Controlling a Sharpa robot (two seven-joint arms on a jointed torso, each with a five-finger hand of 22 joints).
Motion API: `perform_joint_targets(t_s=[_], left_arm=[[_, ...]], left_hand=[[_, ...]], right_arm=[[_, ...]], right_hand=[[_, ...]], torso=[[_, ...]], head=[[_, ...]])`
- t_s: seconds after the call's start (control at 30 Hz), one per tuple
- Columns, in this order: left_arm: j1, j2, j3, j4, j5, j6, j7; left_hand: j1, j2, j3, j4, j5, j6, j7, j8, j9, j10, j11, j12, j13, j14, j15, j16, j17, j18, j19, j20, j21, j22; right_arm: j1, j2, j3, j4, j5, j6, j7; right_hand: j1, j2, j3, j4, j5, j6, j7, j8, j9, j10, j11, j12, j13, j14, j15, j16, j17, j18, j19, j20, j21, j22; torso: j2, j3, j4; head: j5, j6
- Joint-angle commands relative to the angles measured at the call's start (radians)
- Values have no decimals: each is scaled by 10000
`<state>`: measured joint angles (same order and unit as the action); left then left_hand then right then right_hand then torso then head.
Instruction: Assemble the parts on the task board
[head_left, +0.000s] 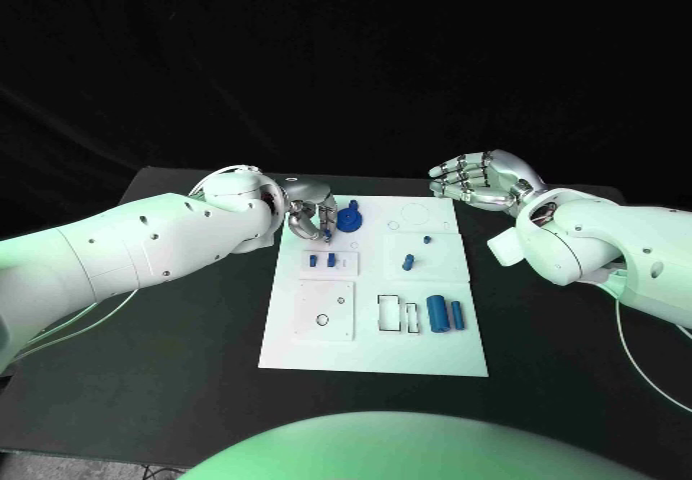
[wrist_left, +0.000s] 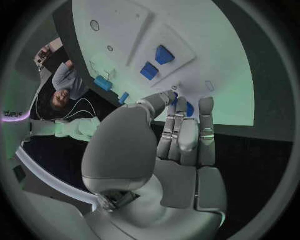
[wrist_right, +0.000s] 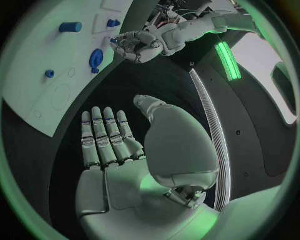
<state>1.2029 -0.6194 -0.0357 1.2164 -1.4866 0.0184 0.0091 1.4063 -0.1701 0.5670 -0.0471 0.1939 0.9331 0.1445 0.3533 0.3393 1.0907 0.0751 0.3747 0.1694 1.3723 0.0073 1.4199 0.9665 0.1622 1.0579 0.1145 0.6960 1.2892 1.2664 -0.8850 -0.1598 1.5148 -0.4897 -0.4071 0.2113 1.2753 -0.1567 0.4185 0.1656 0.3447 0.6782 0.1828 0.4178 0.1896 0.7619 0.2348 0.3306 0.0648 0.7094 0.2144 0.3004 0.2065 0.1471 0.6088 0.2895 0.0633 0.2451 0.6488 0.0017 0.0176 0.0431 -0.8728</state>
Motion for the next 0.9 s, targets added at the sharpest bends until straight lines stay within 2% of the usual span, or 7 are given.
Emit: perform_joint_targets(t_s=[0.03,0.33,0.43,0.77,0.9], left_arm=[[-1,50,0,-32,47,475,-114],[-5,100,-8,-75,46,656,-113],[-11,127,-8,-88,53,679,-104],[-42,176,-17,-155,59,829,-151],[-47,178,-20,-158,59,886,-157]], left_hand=[[-86,2,-31,-41,66,32,29,-70,6,68,30,-61,-10,11,13,-24,-15,160,-30,-1,-37,-13],[-92,7,-34,-46,56,5,37,-98,1,61,38,-89,-17,-8,19,-39,-54,161,-49,2,-65,-17],[-94,12,-34,-45,55,3,38,-102,0,64,38,-92,-17,-3,19,-36,-36,157,-38,2,-47,-10],[-118,23,-46,-37,38,-11,46,-122,-2,73,43,-108,-18,-2,25,-35,-29,154,-41,7,-53,-8],[-130,25,-52,-33,28,-11,47,-127,-1,75,45,-115,-18,3,28,-31,-11,151,-39,9,-50,-5]], right_arm=[[-3,3,2,15,-88,46,88],[-3,-2,2,21,-88,47,86],[-3,3,2,21,-88,50,88],[-3,0,2,20,-88,83,67],[-3,-1,2,20,-88,88,62]], right_hand=[[-14,-6,9,25,68,29,954,39,-8,55,-3,18,-12,34,3,-13,-8,-44,52,8,16,-8],[-14,-6,9,25,68,29,954,39,-8,55,-3,18,-12,34,3,-13,-8,-44,52,8,16,-8],[-14,-6,9,25,68,29,954,39,-8,55,-3,18,-12,34,3,-13,-8,-44,52,8,16,-8],[-23,-4,12,27,72,28,954,41,-14,55,-3,16,-12,33,4,-15,-16,-46,49,8,15,-23],[-23,-4,12,27,72,28,954,41,-14,55,-3,16,-12,33,4,-15,-16,-46,49,8,15,-23]], torso=[[-3,-2,-4],[-2,-6,7],[0,-7,9],[-6,-6,7],[-3,-4,8]], head=[[0,2],[20,2],[77,2],[19,2],[40,2]])
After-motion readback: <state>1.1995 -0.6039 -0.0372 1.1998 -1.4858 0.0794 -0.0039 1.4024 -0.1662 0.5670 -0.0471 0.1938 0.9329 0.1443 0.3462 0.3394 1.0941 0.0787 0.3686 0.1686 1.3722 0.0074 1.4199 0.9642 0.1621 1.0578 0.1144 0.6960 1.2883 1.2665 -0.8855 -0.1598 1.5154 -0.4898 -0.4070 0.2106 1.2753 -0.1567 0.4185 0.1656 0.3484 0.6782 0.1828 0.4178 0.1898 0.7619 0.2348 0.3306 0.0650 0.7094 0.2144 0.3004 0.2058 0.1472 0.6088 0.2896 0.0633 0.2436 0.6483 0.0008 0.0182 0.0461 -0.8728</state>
